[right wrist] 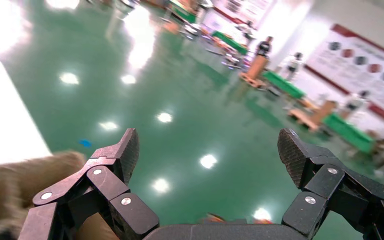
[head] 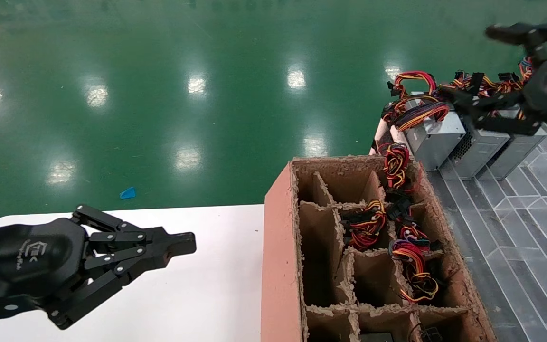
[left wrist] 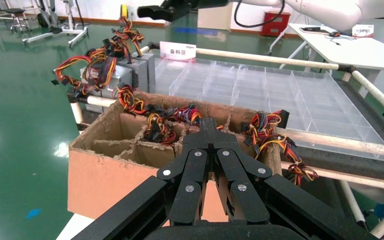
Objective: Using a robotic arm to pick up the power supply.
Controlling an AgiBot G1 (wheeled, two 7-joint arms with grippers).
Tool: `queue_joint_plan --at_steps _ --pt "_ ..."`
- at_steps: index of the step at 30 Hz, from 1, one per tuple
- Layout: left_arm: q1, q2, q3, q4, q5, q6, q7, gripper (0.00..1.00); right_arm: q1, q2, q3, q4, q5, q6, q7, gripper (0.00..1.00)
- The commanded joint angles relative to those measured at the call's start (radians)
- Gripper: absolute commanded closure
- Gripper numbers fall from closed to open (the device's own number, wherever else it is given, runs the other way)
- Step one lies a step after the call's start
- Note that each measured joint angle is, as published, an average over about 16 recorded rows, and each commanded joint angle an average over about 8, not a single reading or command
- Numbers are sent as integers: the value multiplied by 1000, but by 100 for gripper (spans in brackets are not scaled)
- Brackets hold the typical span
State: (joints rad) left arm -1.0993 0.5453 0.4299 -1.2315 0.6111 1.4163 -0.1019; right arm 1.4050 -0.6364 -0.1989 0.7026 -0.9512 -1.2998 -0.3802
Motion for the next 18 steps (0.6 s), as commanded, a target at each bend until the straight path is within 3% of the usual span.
queue_joint_plan --at_steps 1,18 --pt "0 0 0 0 0 0 0 0 -23 2 -6 41 15 -14 40 0" --pt "0 0 0 0 0 0 0 0 -222 17 -54 391 148 -132 382 0"
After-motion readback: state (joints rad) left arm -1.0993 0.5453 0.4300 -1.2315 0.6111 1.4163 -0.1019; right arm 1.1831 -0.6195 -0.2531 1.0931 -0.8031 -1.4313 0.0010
